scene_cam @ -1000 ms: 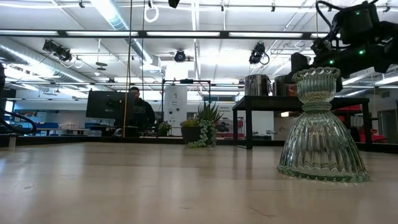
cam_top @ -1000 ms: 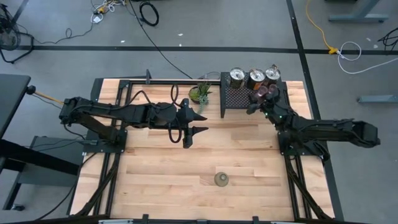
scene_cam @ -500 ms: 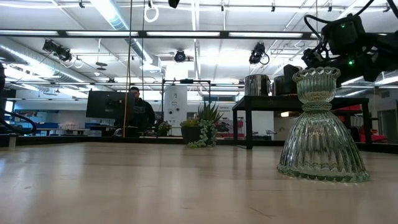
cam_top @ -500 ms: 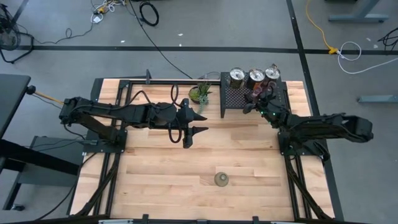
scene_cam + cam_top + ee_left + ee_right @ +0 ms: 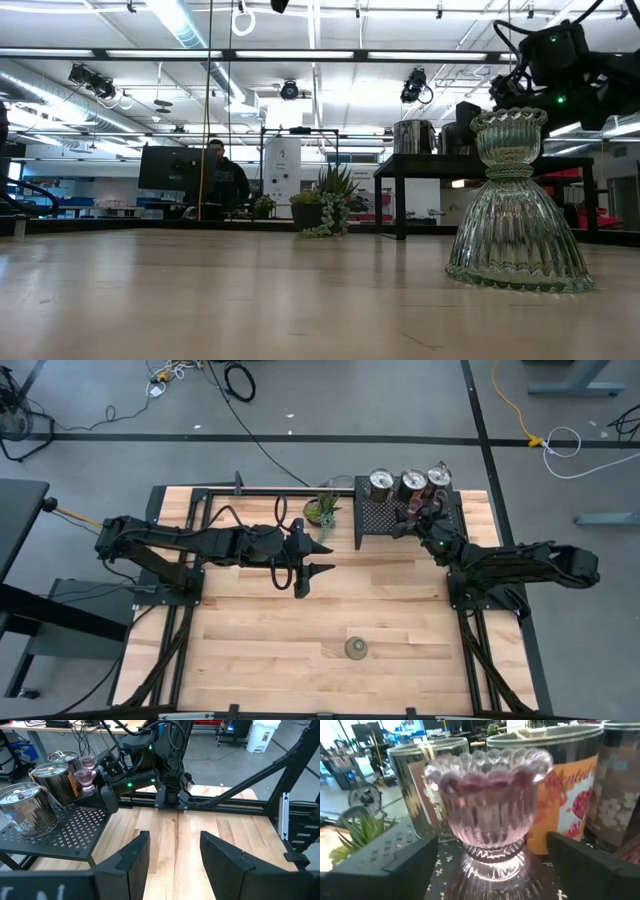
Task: Pick & Place candle stick holders
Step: Align the pink glass candle holder with the pink glass candle holder on the shelf
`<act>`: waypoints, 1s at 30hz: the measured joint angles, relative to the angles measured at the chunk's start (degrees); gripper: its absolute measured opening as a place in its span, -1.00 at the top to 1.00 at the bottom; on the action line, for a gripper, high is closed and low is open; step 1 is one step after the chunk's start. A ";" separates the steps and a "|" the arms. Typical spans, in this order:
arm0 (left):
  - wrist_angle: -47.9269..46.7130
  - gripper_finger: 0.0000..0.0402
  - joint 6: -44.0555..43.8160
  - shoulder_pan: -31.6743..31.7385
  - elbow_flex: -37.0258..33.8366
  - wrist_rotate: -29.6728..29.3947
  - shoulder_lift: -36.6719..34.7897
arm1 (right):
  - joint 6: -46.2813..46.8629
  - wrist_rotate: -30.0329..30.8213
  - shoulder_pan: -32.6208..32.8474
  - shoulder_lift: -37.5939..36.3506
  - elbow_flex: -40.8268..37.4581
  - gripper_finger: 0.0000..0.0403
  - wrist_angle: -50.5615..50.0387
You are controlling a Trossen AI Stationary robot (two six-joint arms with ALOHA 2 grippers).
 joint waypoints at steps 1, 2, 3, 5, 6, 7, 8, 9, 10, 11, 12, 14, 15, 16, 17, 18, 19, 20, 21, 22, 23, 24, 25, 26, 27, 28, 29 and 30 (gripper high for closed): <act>0.00 0.12 0.00 -0.02 0.00 0.00 0.00 | 0.00 -0.04 0.02 0.00 0.00 -0.84 0.44; 0.00 0.12 0.00 0.00 0.00 0.00 0.00 | 0.00 -0.22 0.02 0.00 0.00 -0.87 0.54; 0.00 0.12 0.00 0.00 0.00 0.00 0.00 | -0.08 -0.55 0.02 0.00 0.00 -0.88 0.54; 0.00 0.12 0.00 -0.01 0.00 0.00 0.00 | -0.16 -0.93 0.07 0.00 0.00 -0.86 0.56; 0.00 0.12 0.00 -0.01 -0.01 0.00 0.00 | -0.18 -0.99 0.16 0.00 0.00 -0.84 0.60; 0.00 0.12 0.00 -0.01 -0.01 0.00 0.00 | -0.20 -0.83 0.25 0.00 0.00 -0.82 0.73; 0.00 0.12 0.00 0.00 -0.02 0.00 0.00 | -0.21 -0.34 0.38 -0.04 0.00 -0.79 0.98; 0.00 0.12 0.00 0.00 -0.02 0.01 0.00 | -0.33 0.20 0.50 -0.09 -0.01 -0.76 1.31; 0.00 0.12 -0.02 -0.02 -0.02 0.00 0.00 | -0.77 0.54 0.71 -0.12 -0.02 -0.74 1.84; 0.00 0.12 -0.02 -0.02 -0.02 0.00 0.00 | -1.45 0.92 0.98 -0.20 -0.02 -0.71 2.32; -0.01 0.12 -0.01 -0.01 -0.02 0.02 0.00 | -1.80 1.21 1.26 -0.37 -0.02 -0.69 2.82; 0.00 0.12 -0.02 0.00 -0.02 0.01 0.00 | -2.75 1.30 1.94 -0.80 -0.02 -0.65 3.41; 0.00 0.12 -0.04 0.00 -0.02 0.00 0.00 | -3.14 1.35 2.26 -1.12 -0.02 -0.63 3.39; -0.01 0.12 -0.04 -0.01 -0.02 0.02 0.00 | -3.46 1.69 2.57 -1.44 -0.02 -0.61 3.41; 0.00 0.12 -0.04 -0.02 -0.02 0.02 0.00 | -3.67 2.17 2.89 -1.76 -0.02 -0.60 3.45; 0.00 0.12 -0.04 -0.02 -0.02 0.00 0.00 | -3.80 2.80 3.19 -2.05 -0.02 -0.58 3.43; 0.00 0.12 -0.05 -0.01 -0.02 0.01 0.00 | -4.30 3.28 3.43 -2.40 -0.02 -0.57 3.39; 0.00 0.12 -0.04 0.00 -0.02 0.01 0.00 | -4.85 3.76 3.75 -2.73 -0.02 -0.56 3.43; 0.00 0.12 -0.05 -0.02 -0.02 0.02 0.00 | -5.34 4.38 4.07 -3.04 -0.02 -0.55 3.43; 0.00 0.12 -0.07 0.00 -0.02 0.02 0.00 | -5.58 4.66 4.32 -3.40 -0.02 -0.55 3.27; 0.00 0.12 -0.09 -0.02 -0.02 0.02 0.00 | -5.96 4.96 4.60 -3.78 -0.02 -0.54 3.25; -0.01 0.12 -0.09 -0.02 -0.02 0.02 0.00 | -6.43 5.35 4.93 -4.19 -0.02 -0.54 3.24; -0.02 0.12 -0.09 -0.02 -0.02 0.02 0.00 | -6.75 6.01 5.30 -4.56 -0.02 -0.54 3.22; 0.00 0.12 -0.09 -0.02 -0.02 0.02 0.00 | -7.08 6.66 5.66 -4.94 -0.02 -0.54 3.21; -0.01 0.12 -0.09 -0.01 -0.02 0.02 0.00 | -7.66 7.23 6.04 -5.41 -0.02 -0.54 3.20; -0.02 0.12 -0.09 -0.01 -0.02 0.02 0.00 | -8.13 7.76 6.38 -5.90 -0.02 -0.54 3.19; -0.02 0.12 -0.09 -0.02 -0.02 0.02 0.00 | -8.37 8.13 6.78 -6.45 -0.02 -0.54 3.21; -0.02 0.12 -0.09 0.00 -0.02 0.02 0.00 | -8.63 8.55 7.17 -6.97 -0.02 -0.54 3.21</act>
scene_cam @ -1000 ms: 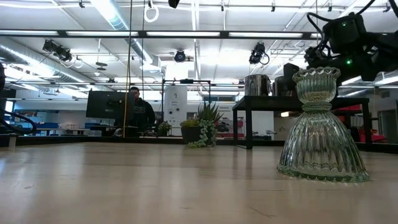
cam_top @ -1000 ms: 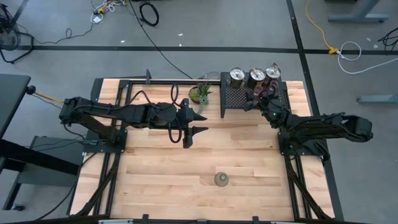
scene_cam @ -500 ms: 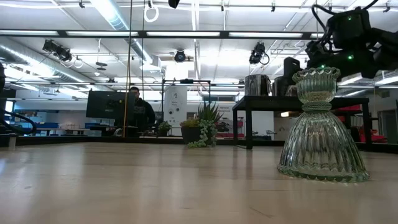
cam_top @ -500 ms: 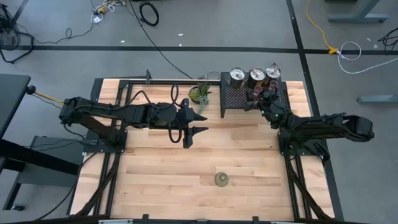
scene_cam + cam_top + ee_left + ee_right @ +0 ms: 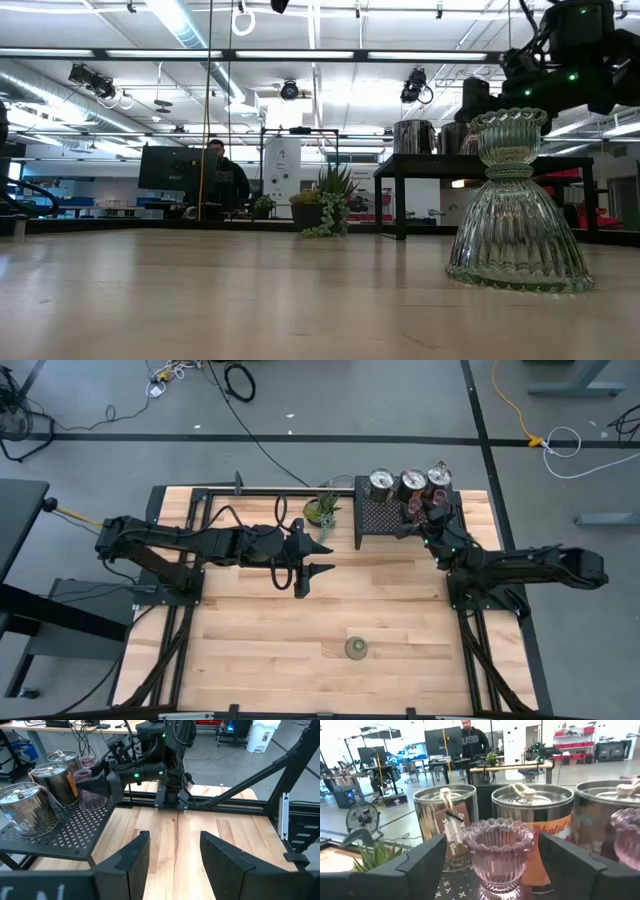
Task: Pick & Place candle stick holders
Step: Align the pink glass candle holder with the pink glass candle holder on the shelf, then align the green glass candle holder with the pink glass candle holders on the shelf
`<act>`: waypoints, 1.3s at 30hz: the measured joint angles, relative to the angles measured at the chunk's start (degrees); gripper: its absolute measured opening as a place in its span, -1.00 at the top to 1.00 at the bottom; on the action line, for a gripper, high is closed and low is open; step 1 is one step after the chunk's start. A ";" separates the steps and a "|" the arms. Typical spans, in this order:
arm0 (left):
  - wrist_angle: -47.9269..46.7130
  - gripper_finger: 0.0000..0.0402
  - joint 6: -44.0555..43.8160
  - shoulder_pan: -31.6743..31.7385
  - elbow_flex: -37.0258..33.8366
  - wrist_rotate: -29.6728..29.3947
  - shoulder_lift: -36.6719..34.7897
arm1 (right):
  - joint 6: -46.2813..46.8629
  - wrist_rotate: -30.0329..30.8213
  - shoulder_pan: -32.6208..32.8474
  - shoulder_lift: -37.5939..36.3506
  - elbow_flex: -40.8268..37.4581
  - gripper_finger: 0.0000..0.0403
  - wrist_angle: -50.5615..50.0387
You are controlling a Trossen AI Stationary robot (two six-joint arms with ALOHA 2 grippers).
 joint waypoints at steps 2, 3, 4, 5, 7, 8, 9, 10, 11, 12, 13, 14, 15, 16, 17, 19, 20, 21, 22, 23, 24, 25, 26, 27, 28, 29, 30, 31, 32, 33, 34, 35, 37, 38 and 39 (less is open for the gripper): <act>0.00 0.12 0.00 -0.02 0.00 0.00 0.02 | -0.79 0.54 0.86 -1.23 0.00 -0.54 0.00; 0.00 0.12 0.00 -0.01 0.00 0.00 0.00 | -1.25 0.59 1.27 -1.88 0.03 -0.54 -0.01; 0.00 0.12 0.00 -0.01 0.00 0.00 0.01 | -1.86 0.97 1.74 -2.47 0.20 -0.54 -0.08; 0.00 0.12 0.00 -0.01 0.00 0.00 0.02 | -2.56 1.43 2.32 -3.03 0.51 -0.54 -0.12; 0.00 0.12 0.00 -0.02 0.00 0.00 0.02 | -5.01 3.02 3.63 -4.09 1.44 -0.54 -0.05; 0.00 0.12 -0.02 -0.02 0.00 0.00 0.02 | -6.31 4.10 4.37 -4.54 2.03 -0.54 -0.06; -0.02 0.12 -0.07 0.00 0.00 0.02 0.02 | -7.57 4.76 5.14 -4.99 2.65 -0.54 -0.11; -0.06 0.12 -0.03 0.00 0.00 0.27 0.02 | -8.92 5.36 5.92 -5.38 3.37 -0.54 -0.12; -0.21 0.12 0.02 0.00 0.00 0.89 0.02 | -10.14 5.59 6.82 -5.74 4.25 -0.54 -0.09; -0.49 0.12 0.02 0.00 0.00 1.81 0.02 | -11.21 5.63 7.92 -6.09 5.25 -0.54 -0.07; -0.85 0.12 0.02 0.00 0.00 2.91 0.02 | -12.15 5.59 9.26 -6.43 6.18 -0.54 -0.07; -1.25 0.12 0.02 -0.04 0.00 4.02 0.05 | -12.93 5.59 10.69 -6.74 7.15 -0.54 -0.14; -1.79 0.12 0.00 -0.30 0.00 5.30 0.15 | -13.83 5.67 12.24 -7.02 8.24 -0.54 -0.65; -2.03 0.12 -0.09 -0.75 0.00 6.54 0.49 | -14.89 5.92 13.94 -7.27 9.34 -0.54 -1.37; -2.13 0.12 -0.33 -1.40 0.00 7.45 0.92 | -16.02 6.48 15.77 -7.41 10.52 -0.54 -2.18; -2.36 0.12 -0.27 -3.47 -0.02 8.34 2.54 | -17.58 7.75 19.40 -7.39 12.97 -0.55 -4.62; -2.05 0.12 0.23 -4.81 -0.02 8.23 3.63 | -17.73 7.96 21.36 -7.37 14.20 -0.55 -6.13; -2.34 0.12 0.91 -6.08 -0.02 7.68 4.83 | -17.76 7.86 23.20 -7.37 15.44 -0.55 -7.74; -2.34 0.12 1.33 -7.35 -0.02 6.71 6.06 | -17.57 7.58 25.09 -7.32 16.70 -0.55 -9.42; -2.21 0.12 1.91 -8.78 -0.02 5.80 7.45 | -17.38 7.48 26.93 -7.27 17.88 -0.55 -11.07; -2.21 0.12 2.31 -9.91 -0.02 5.04 8.86 | -17.30 7.71 28.64 -7.25 18.91 -0.55 -12.98; -1.43 0.12 2.44 -10.98 -0.02 4.78 10.42 | -17.27 8.01 30.43 -7.18 19.87 -0.55 -14.73; -0.38 0.12 2.43 -11.97 -0.02 4.74 12.08 | -17.20 7.99 32.07 -7.11 20.69 -0.55 -16.18; 0.93 0.12 2.26 -12.84 -0.02 4.74 13.80 | -17.10 7.99 33.64 -7.07 21.25 -0.55 -17.32; 2.77 0.12 1.89 -13.60 -0.02 4.72 15.59 | -16.63 7.95 35.17 -6.91 21.70 -0.55 -18.35; 4.27 0.12 1.34 -14.32 -0.02 4.68 17.18 | -15.92 7.61 36.75 -6.69 22.02 -0.55 -18.98; 5.43 0.12 1.06 -14.95 -0.04 4.68 18.63 | -15.24 7.30 38.26 -6.59 22.12 -0.55 -20.25; 7.15 0.12 0.98 -15.45 -0.04 4.66 20.14 | -14.36 7.30 39.81 -6.43 22.12 -0.55 -21.76; 8.18 0.12 0.80 -15.88 -0.04 4.64 21.37 | -13.15 6.94 41.26 -6.22 22.12 -0.55 -23.79; 8.79 0.12 0.48 -16.23 -0.04 4.64 22.38 | -11.34 6.39 42.63 -5.97 22.12 -0.55 -26.56; 9.83 0.12 -0.41 -16.49 -0.04 4.52 23.39 | -8.51 5.75 43.93 -5.61 22.12 -0.55 -29.51; 10.40 0.12 -1.00 -16.67 -0.04 4.12 24.01 | -4.99 4.82 45.28 -5.14 22.11 -0.55 -32.56; 10.43 0.12 -2.04 -16.72 -0.04 2.71 24.33 | 2.56 2.56 47.60 -3.33 22.10 -0.55 -37.33; 10.58 0.12 -2.32 -16.77 -0.04 1.87 24.32 | 4.70 1.80 48.57 -2.19 22.05 -0.55 -38.63; 10.89 0.12 -2.64 -16.87 -0.04 1.17 24.24 | 4.85 1.47 49.28 -0.86 22.01 -0.55 -38.76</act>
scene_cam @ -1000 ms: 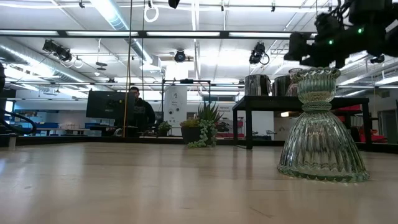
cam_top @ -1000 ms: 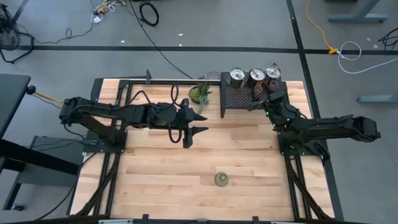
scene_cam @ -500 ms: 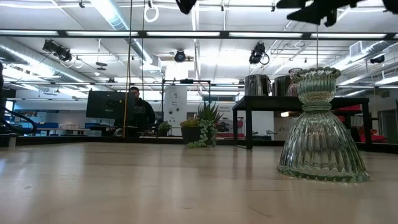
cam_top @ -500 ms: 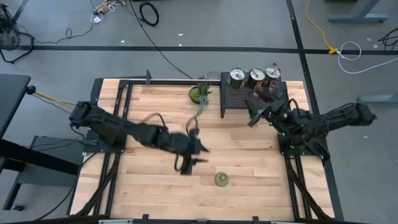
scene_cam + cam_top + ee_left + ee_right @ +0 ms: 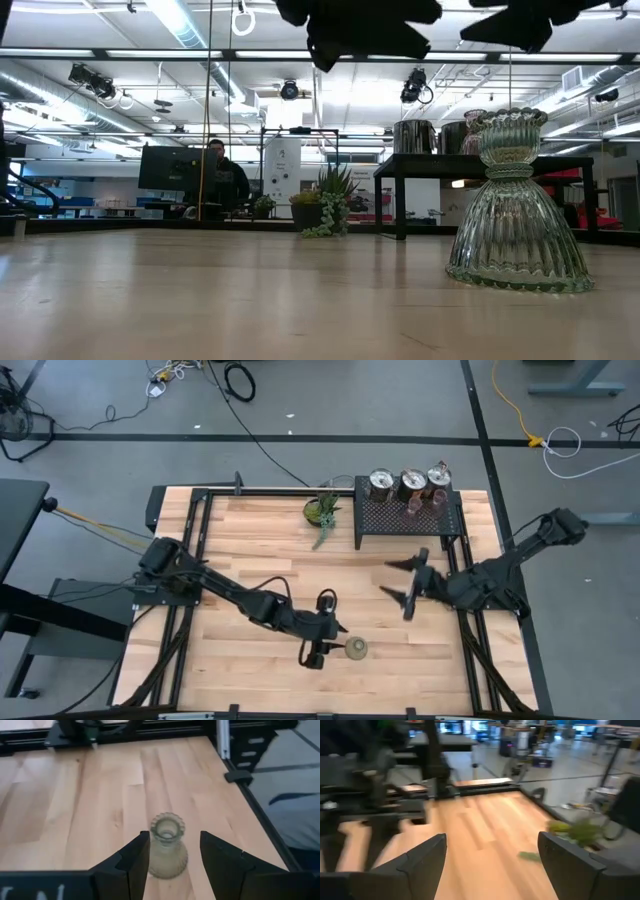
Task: Pick & Place candle stick holders
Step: Align the green glass candle holder with the pink glass candle holders on the shelf
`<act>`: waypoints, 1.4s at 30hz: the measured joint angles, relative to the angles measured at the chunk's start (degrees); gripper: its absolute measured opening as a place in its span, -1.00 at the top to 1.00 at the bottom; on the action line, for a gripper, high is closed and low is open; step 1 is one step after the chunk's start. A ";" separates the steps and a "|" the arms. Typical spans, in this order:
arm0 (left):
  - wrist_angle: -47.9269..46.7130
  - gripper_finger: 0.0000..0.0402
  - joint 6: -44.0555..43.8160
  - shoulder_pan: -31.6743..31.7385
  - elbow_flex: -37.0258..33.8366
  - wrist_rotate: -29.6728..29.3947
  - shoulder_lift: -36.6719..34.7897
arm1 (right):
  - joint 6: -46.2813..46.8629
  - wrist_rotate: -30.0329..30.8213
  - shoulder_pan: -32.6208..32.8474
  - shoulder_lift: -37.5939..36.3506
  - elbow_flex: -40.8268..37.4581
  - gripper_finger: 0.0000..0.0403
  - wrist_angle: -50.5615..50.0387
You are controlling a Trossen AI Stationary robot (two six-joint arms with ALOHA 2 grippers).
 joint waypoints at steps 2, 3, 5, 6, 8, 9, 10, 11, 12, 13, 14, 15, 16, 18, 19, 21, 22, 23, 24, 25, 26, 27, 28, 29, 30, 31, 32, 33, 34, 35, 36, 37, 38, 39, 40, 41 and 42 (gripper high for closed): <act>-0.24 0.12 -0.46 -0.04 0.00 -1.00 -0.14 | 0.26 -2.09 1.13 2.05 0.02 -0.55 1.26; -0.44 0.12 -0.45 -0.10 0.00 -1.10 -0.27 | 1.64 -4.05 1.69 3.26 0.02 -0.55 1.24; -0.02 0.12 -0.46 -0.11 0.00 -1.15 -0.49 | 6.22 -8.60 3.00 6.59 0.02 -0.55 1.01; -0.06 0.12 -0.49 -0.12 0.00 -1.20 -0.52 | 8.05 -10.68 3.92 8.37 0.02 -0.55 0.59; -0.42 0.12 -0.49 -0.17 0.00 -1.18 -0.52 | 11.75 -12.24 5.84 12.27 0.02 -0.55 1.26; -0.40 0.12 -0.53 -0.17 0.00 -1.18 -0.52 | 13.06 -12.10 6.82 14.35 0.02 -0.55 1.78; -0.31 0.12 -0.77 -0.15 0.00 -1.19 -0.52 | 13.94 -11.68 7.69 16.27 0.02 -0.55 1.70; -0.32 0.12 -0.90 -0.15 0.00 -1.22 -0.52 | 14.73 -11.10 8.45 17.89 0.02 -0.55 1.81; -0.33 0.12 -0.91 -0.15 0.00 -1.20 -0.52 | 16.03 -10.84 9.07 19.20 0.02 -0.55 2.18; -0.36 0.12 -0.92 -0.15 0.00 -1.20 -0.52 | 17.53 -10.69 9.47 20.34 0.02 -0.55 2.57; -0.33 0.12 -0.93 -0.15 0.00 -1.20 -0.52 | 19.07 -10.70 9.94 21.37 0.02 -0.55 2.61; -0.26 0.12 -0.93 -0.15 0.00 -1.20 -0.52 | 20.59 -10.80 10.40 22.39 0.02 -0.55 2.49; -0.26 0.12 -1.11 -0.15 0.00 -1.20 -0.52 | 21.83 -10.94 10.82 23.28 0.02 -0.55 2.50; -0.31 0.12 -1.34 -0.15 0.00 -1.20 -0.52 | 24.06 -10.86 11.62 24.80 0.02 -0.55 3.14; -0.25 0.12 -1.34 -0.15 0.00 -1.20 -0.52 | 25.31 -10.87 12.02 25.77 0.02 -0.55 4.00; -0.27 0.12 -1.34 -0.15 0.00 -1.17 -0.52 | 26.57 -10.91 12.87 27.82 0.02 -0.55 6.81; -0.27 0.12 -1.34 -0.15 0.00 -1.18 -0.52 | 26.55 -10.91 13.24 28.95 0.02 -0.55 9.11; -0.27 0.12 -1.34 -0.15 0.00 -1.20 -0.52 | 26.43 -10.93 13.49 30.12 0.02 -0.55 11.40; -0.27 0.12 -1.34 -0.13 0.00 -1.20 -0.52 | 26.29 -11.14 13.72 31.32 0.02 -0.55 13.23; -0.29 0.12 -1.34 -0.11 0.00 -1.20 -0.52 | 26.17 -11.54 13.89 32.47 0.02 -0.55 14.82; -0.29 0.12 -1.34 -0.11 0.00 -1.20 -0.52 | 26.15 -11.95 13.94 33.49 0.02 -0.55 15.88; -0.29 0.12 -1.36 -0.11 0.00 -1.20 -0.52 | 26.39 -12.19 14.05 34.32 0.02 -0.55 16.45; -0.27 0.12 -1.36 -0.13 0.00 -1.20 -0.52 | 27.01 -12.25 14.23 35.04 0.02 -0.55 16.65; -0.27 0.12 -1.36 -0.17 0.00 -1.20 -0.52 | 27.81 -12.55 14.31 35.74 0.02 -0.55 16.92; -0.27 0.12 -1.36 -0.31 0.00 -1.20 -0.52 | 28.41 -12.99 14.33 36.28 0.02 -0.55 17.15; -0.28 0.12 -1.36 -0.38 0.00 -1.18 -0.52 | 29.07 -13.28 14.42 36.67 0.02 -0.55 17.24; -0.28 0.12 -1.36 -0.38 0.00 -1.19 -0.52 | 29.38 -13.30 14.44 37.00 0.02 -0.55 17.67; -0.27 0.12 -1.36 -0.41 0.00 -1.17 -0.52 | 29.74 -13.28 14.44 37.42 0.02 -0.55 18.28; -0.27 0.12 -1.36 -0.42 0.00 -1.17 -0.52 | 30.33 -13.18 14.44 37.87 0.02 -0.55 18.75; -0.29 0.12 -1.36 -0.42 0.00 -1.17 -0.52 | 30.56 -13.06 14.43 38.40 0.02 -0.55 19.17; -0.28 0.12 -1.36 -0.42 0.00 -1.17 -0.52 | 30.60 -13.08 14.42 38.98 0.02 -0.55 19.92; -0.27 0.12 -1.38 -0.42 0.00 -1.19 -0.52 | 30.60 -13.02 14.42 39.63 0.02 -0.55 20.76; -0.27 0.12 -1.38 -0.42 0.00 -1.17 -0.52 | 30.56 -13.01 14.42 40.32 0.02 -0.55 21.52; -0.28 0.12 -1.38 -0.38 0.00 -1.18 -0.52 | 30.48 -13.01 14.42 41.19 0.02 -0.55 22.32; -0.28 0.12 -1.38 -0.37 0.00 -1.20 -0.52 | 30.41 -13.03 14.42 42.10 0.02 -0.55 23.18; -0.28 0.12 -1.38 -0.37 0.00 -1.17 -0.52 | 30.25 -13.03 14.40 42.96 0.06 -0.55 24.13; -0.28 0.12 -1.38 -0.39 0.00 -1.17 -0.52 | 29.36 -12.99 14.35 43.69 0.36 -0.55 24.76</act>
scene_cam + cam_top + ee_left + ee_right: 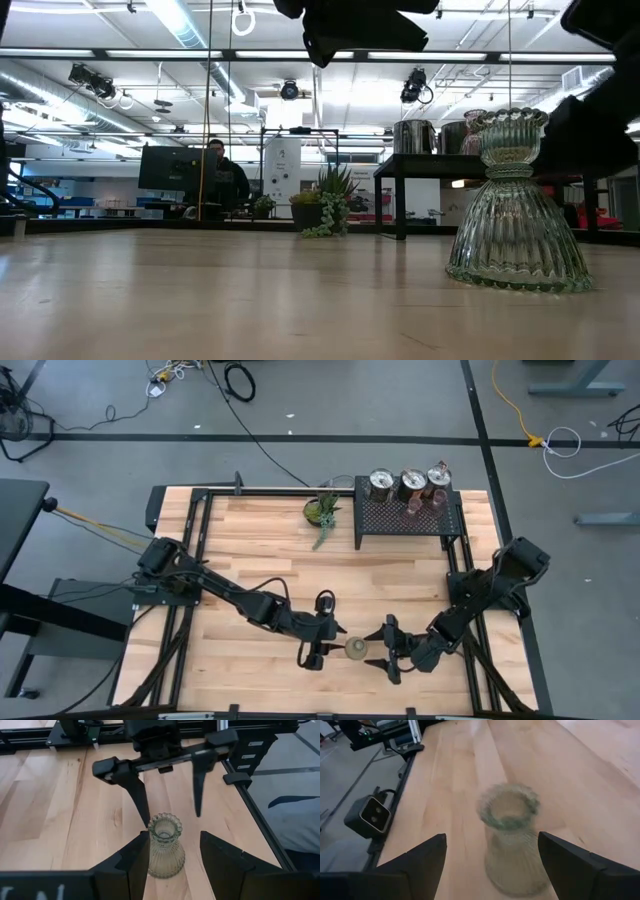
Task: Pick & Place candle stick holders
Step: Align the green glass candle holder with the pink glass candle holders on the shelf
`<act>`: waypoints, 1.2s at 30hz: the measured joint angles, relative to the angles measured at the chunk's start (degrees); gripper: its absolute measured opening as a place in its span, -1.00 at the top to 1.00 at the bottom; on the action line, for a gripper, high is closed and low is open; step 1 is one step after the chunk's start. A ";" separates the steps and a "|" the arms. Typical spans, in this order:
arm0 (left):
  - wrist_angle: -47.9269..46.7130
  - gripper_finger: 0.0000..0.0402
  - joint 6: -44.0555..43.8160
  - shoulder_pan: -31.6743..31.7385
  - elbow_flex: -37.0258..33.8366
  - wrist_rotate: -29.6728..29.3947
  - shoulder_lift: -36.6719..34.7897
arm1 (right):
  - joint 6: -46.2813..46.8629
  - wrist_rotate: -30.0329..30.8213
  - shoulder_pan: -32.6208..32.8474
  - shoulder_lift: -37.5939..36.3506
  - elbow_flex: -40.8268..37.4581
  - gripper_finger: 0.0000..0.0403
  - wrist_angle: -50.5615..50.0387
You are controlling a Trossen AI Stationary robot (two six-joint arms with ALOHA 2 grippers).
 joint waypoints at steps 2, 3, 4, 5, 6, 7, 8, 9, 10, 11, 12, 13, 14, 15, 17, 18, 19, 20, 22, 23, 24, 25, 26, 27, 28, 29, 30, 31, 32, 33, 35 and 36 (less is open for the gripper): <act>-0.01 0.12 0.00 -0.01 0.00 0.00 0.00 | -1.66 -0.01 -0.15 1.39 1.54 -0.55 0.68; 0.01 0.12 0.00 -0.01 0.00 0.00 0.00 | -2.54 0.15 -0.15 1.93 2.28 -0.55 0.62; 0.00 0.12 0.00 -0.01 0.00 0.00 0.00 | -3.34 0.26 -0.26 2.67 3.27 -0.55 0.25; 0.01 0.12 0.00 -0.01 0.00 0.00 0.00 | -4.23 0.58 -0.30 3.41 4.21 -0.55 -0.18; -0.01 0.12 -0.02 -0.01 0.00 0.00 0.00 | -4.88 1.11 -0.35 3.97 5.06 -0.55 -0.71; -0.01 0.12 -0.02 -0.01 0.00 0.00 0.00 | -5.43 1.78 -0.42 4.64 5.82 -0.55 -0.88; -0.01 0.12 -0.02 -0.01 0.00 0.00 0.00 | -5.99 2.13 -0.59 5.38 6.53 -0.55 -1.03; -0.01 0.12 -0.06 -0.01 0.00 0.11 0.00 | -6.38 2.37 -0.74 6.12 7.09 -0.55 -1.31; -0.03 0.12 -0.18 -0.01 0.00 0.18 0.00 | -6.39 2.43 -1.02 6.86 7.56 -0.55 -1.69; -0.08 0.12 -0.59 -0.03 0.00 0.19 0.00 | -6.30 2.53 -1.39 7.58 7.97 -0.55 -1.83; -0.12 0.12 -0.98 -0.03 0.02 0.20 0.00 | -6.26 2.46 -1.86 8.09 8.35 -0.55 -2.00; -0.14 0.12 -1.16 -0.03 0.02 0.20 0.00 | -6.21 2.32 -2.28 8.46 8.68 -0.55 -1.99; -0.16 0.12 -1.19 -0.03 0.02 0.20 0.00 | -6.12 2.33 -2.64 8.82 9.03 -0.55 -1.80; -0.16 0.12 -1.20 -0.03 0.02 0.20 0.00 | -6.06 2.51 -2.97 9.10 9.38 -0.55 -1.78; -0.23 0.12 -1.18 -0.03 0.02 0.20 0.00 | -6.19 3.07 -3.55 9.23 9.71 -0.54 -1.83; -0.29 0.12 -1.18 -0.03 0.02 0.20 0.00 | -6.35 2.86 -3.89 9.23 9.86 -0.54 -1.80; -0.34 0.12 -1.20 -0.03 0.02 0.20 0.00 | -6.32 2.58 -4.24 9.23 9.89 -0.52 -1.77; -0.37 0.12 -1.18 -0.05 0.02 0.20 0.00 | -5.98 2.52 -4.45 9.23 9.89 -0.50 -2.11; -0.43 0.12 -1.18 -0.19 0.02 0.20 0.00 | -4.42 1.37 -4.98 9.23 9.89 -0.38 -2.93; -0.46 0.12 -1.16 -0.26 0.02 0.20 0.00 | -3.56 0.35 -5.26 9.23 9.89 -0.30 -3.18; -0.51 0.12 -1.15 -0.31 0.02 0.20 0.00 | -2.73 -0.49 -5.53 9.23 9.89 -0.19 -3.34; -0.53 0.12 -1.16 -0.38 0.02 0.20 0.00 | -2.15 -1.22 -5.81 9.23 9.89 -0.06 -3.27; -0.53 0.12 -1.14 -0.38 0.02 0.20 0.00 | -1.77 -1.72 -6.04 9.23 9.89 0.09 -2.98; -0.53 0.12 -1.14 -0.38 0.02 0.20 0.00 | -1.75 -1.58 -6.26 9.21 9.89 0.25 -2.58; -0.53 0.12 -1.14 -0.40 0.02 0.20 0.00 | -1.79 -1.97 -6.31 9.16 9.90 0.41 -2.03; -0.53 0.12 -1.13 -0.42 0.02 0.20 0.00 | -1.82 -1.91 -6.33 9.16 9.94 0.44 -1.91; -0.53 0.12 -1.11 -0.42 0.02 0.20 0.00 | -2.59 -1.67 -6.31 9.16 9.91 0.42 -1.90; -0.53 0.12 -1.11 -0.42 0.02 0.20 0.00 | -3.26 -1.68 -6.30 9.15 9.90 0.42 -1.78; -0.53 0.12 -1.11 -0.40 0.02 0.20 0.00 | -3.63 -1.65 -6.40 9.04 9.89 0.42 -1.76; -0.53 0.12 -1.11 -0.40 0.02 0.20 0.00 | -3.43 -1.75 -6.66 8.76 9.86 0.42 -1.85; -0.53 0.12 -1.09 -0.40 0.02 0.20 0.00 | -3.41 -2.49 -7.36 7.34 9.83 0.42 -2.16; -0.53 0.12 -1.09 -0.40 0.02 0.20 0.00 | -3.97 -2.26 -7.74 6.20 9.83 0.42 -2.83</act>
